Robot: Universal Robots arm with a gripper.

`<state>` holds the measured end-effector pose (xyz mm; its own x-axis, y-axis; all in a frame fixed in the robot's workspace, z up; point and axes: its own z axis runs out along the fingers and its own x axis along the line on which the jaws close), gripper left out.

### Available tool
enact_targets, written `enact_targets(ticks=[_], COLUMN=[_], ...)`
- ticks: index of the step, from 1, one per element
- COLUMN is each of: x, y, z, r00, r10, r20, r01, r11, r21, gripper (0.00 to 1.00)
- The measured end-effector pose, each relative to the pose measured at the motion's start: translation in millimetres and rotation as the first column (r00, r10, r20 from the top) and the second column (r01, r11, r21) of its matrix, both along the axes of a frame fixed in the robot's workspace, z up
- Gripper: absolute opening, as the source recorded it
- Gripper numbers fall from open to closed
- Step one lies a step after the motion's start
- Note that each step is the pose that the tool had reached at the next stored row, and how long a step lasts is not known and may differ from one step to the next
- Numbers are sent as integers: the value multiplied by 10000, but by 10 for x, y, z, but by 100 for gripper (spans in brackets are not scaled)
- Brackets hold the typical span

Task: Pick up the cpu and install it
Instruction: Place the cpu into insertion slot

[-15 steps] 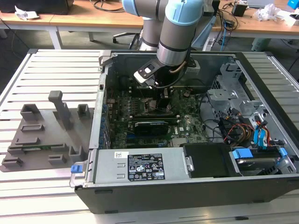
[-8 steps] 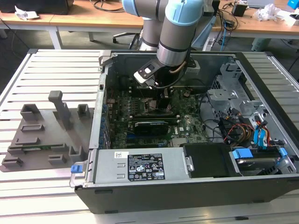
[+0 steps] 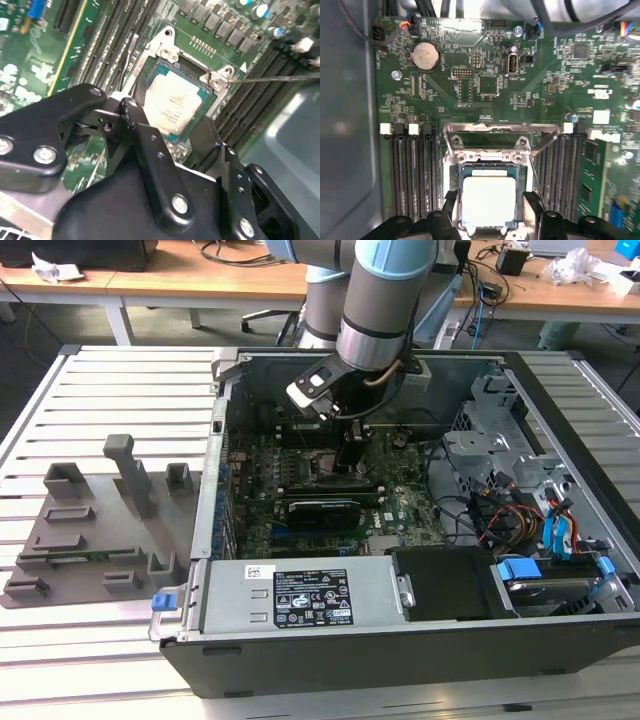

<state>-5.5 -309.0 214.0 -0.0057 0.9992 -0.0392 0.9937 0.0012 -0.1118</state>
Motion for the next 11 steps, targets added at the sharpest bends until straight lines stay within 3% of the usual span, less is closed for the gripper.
enact_targets(ticks=[2,3,5,6,7,9,11], x=[-1,-3,-17,-34,-40,-55,-68], y=[9,10,10,9,9,9,9], z=[21,23,23,24,24,24,24], r00=[10000,10000,10000,10000,10000,10000,10000], r10=[3,3,2,3,4,6,6], r20=[3,4,15,25,27,27,28], r01=[-3,-3,-2,-3,-4,-6,-6], r11=[10000,10000,10000,10000,10000,10000,10000], r21=[0,2,0,0,0,-2,-2], gripper=[60,42,42,24,24,11,11])
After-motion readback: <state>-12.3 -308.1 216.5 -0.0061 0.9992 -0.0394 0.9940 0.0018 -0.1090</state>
